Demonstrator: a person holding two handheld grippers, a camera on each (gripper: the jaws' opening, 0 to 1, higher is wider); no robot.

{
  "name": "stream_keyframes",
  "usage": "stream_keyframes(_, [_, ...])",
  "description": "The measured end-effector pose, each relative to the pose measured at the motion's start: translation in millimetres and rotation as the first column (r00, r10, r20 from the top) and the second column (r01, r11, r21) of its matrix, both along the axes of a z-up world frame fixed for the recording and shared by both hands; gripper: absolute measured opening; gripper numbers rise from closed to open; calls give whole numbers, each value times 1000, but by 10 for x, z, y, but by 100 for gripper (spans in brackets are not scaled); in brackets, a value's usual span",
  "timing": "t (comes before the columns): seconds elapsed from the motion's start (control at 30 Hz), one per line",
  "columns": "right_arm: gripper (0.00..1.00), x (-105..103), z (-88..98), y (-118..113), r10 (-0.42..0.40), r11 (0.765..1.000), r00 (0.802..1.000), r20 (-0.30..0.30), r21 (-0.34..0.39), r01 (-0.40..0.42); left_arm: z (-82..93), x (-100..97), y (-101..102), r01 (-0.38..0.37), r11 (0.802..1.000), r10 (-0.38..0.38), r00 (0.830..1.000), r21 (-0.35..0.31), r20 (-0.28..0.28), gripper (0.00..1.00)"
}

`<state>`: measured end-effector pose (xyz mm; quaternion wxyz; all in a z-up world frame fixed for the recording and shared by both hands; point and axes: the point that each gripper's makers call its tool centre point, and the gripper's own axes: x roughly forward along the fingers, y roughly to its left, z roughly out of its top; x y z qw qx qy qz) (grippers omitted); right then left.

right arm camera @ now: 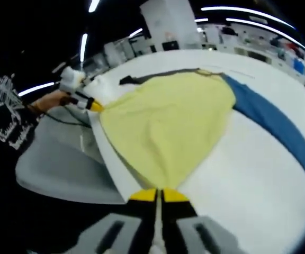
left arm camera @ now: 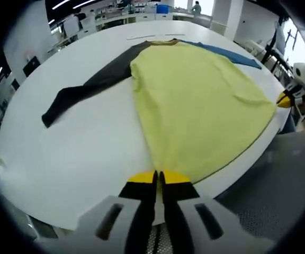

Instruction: Fold the garment on the visible template until the final outline fits inside the template.

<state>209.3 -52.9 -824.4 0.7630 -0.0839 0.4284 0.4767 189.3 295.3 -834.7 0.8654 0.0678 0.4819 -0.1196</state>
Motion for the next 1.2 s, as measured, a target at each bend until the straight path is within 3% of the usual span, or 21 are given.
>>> stream_keyframes(0.23, [0,-60,-7,-21,4,1000,1000,-14,-3,-4,-18,-66,85,-5,999,5,1000,35,-16,2])
stream_keyframes(0.3, [1,-48,12,-40,-36,999,999,-33,13,36,-16,-87,109,-9,999,10,1000,37,-12,5])
stream_keyframes(0.43, [19,21,94,-58,-106,993,993,-47,44,108,-2,-78,115,-34,999,34,999,-3,18,15])
stream_keyframes(0.67, [56,250,240,-86,-213,970,977,-20,114,214,125,66,33,-50,996,58,991,-68,121,53])
stream_keyframes(0.77, [72,346,283,-121,-271,955,962,-17,123,271,210,145,-6,-40,995,56,985,-94,166,61])
stream_keyframes(0.97, [87,607,359,-301,-404,907,915,22,141,397,269,265,-10,-15,994,39,971,-104,235,80])
stream_keyframes(1.03, [93,724,369,-401,-459,882,888,40,140,449,320,305,-33,-2,994,31,963,-108,267,88])
stream_keyframes(1.2, [93,987,461,-635,-578,811,813,69,155,564,400,317,-94,15,995,13,959,-98,284,94])
